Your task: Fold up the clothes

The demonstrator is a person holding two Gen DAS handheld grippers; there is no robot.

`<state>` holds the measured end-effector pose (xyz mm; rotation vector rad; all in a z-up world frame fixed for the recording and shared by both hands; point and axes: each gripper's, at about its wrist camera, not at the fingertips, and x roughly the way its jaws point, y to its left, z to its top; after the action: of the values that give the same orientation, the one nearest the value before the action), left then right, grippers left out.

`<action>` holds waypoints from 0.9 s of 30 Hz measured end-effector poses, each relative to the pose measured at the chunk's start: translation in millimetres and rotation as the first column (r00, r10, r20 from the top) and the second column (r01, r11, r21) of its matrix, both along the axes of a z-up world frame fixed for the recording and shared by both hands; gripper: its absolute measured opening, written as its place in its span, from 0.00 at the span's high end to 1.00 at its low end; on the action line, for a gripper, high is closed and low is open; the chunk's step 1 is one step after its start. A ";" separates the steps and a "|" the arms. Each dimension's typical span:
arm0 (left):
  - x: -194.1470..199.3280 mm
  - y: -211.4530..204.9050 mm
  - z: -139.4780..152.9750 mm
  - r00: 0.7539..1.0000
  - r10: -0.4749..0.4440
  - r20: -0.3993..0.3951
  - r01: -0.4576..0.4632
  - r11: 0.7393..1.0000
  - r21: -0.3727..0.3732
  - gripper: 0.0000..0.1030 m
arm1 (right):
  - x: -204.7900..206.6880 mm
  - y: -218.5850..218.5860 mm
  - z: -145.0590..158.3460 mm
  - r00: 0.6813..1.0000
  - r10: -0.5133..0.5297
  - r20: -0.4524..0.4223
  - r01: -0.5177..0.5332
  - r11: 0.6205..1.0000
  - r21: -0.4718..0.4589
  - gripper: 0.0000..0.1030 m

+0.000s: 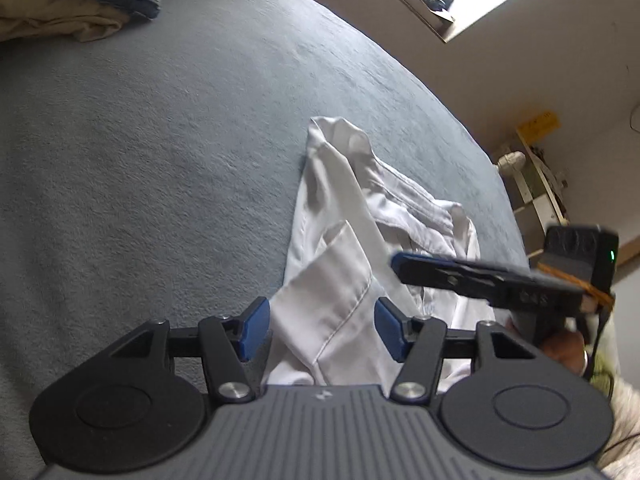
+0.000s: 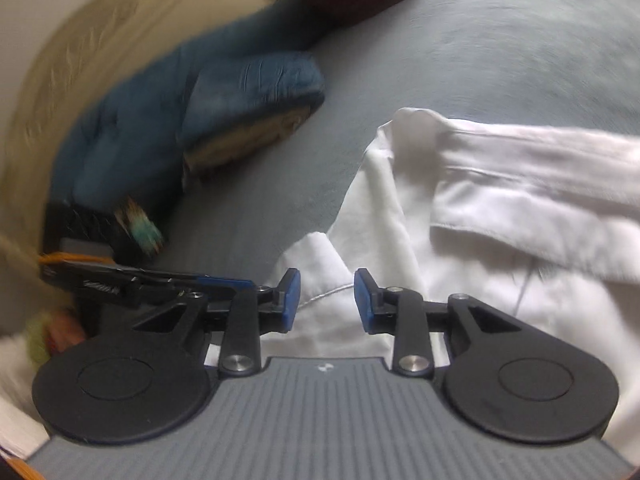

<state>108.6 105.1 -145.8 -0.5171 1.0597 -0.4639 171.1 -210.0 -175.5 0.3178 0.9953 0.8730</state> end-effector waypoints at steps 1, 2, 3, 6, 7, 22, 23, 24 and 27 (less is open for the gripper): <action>-1.7 0.9 -2.7 1.000 0.003 -0.002 -0.003 1.000 -0.008 0.46 | 2.8 3.7 -2.1 1.000 0.017 0.002 -0.017 1.000 -0.010 0.72; -2.1 3.3 -5.2 1.000 0.005 -0.003 -0.005 1.000 -0.016 0.47 | 5.6 6.2 -4.6 1.000 0.029 -0.004 -0.029 0.999 -0.015 0.72; -1.8 4.9 -7.5 1.000 0.005 -0.004 -0.005 1.000 -0.024 0.51 | 8.3 8.1 -7.4 0.999 0.039 -0.014 -0.039 0.999 -0.018 0.71; 0.0 5.1 -13.5 1.000 -0.011 -0.006 0.011 0.999 -0.030 0.61 | 10.1 9.4 -16.3 0.997 0.063 -0.050 -0.064 0.998 -0.020 0.71; 0.6 5.9 -14.5 1.000 -0.013 -0.009 0.013 1.000 -0.026 0.61 | 9.6 8.7 -17.3 0.996 0.064 -0.056 -0.065 0.998 -0.019 0.70; 2.0 19.9 -27.9 0.998 0.053 -0.039 -0.056 0.996 -0.072 0.66 | 8.5 4.3 -28.1 0.993 0.026 -0.114 -0.021 0.999 0.044 0.69; 1.7 19.7 -27.9 0.998 0.056 -0.034 -0.058 0.995 -0.076 0.70 | 7.8 4.7 -28.2 0.993 0.026 -0.115 -0.021 0.999 0.049 0.69; 1.3 19.6 -27.3 0.998 0.059 -0.029 -0.061 0.995 -0.076 0.77 | 6.8 5.2 -28.0 0.993 0.029 -0.114 -0.023 0.998 0.052 0.70; -0.7 18.8 -23.6 0.998 0.065 -0.004 -0.065 0.995 -0.074 0.88 | 2.6 6.3 -25.9 0.995 0.035 -0.097 -0.029 0.998 0.056 0.82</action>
<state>107.9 124.0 -169.4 -0.6159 1.0267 -0.4462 173.7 -203.7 -201.4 0.3944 1.0708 0.9216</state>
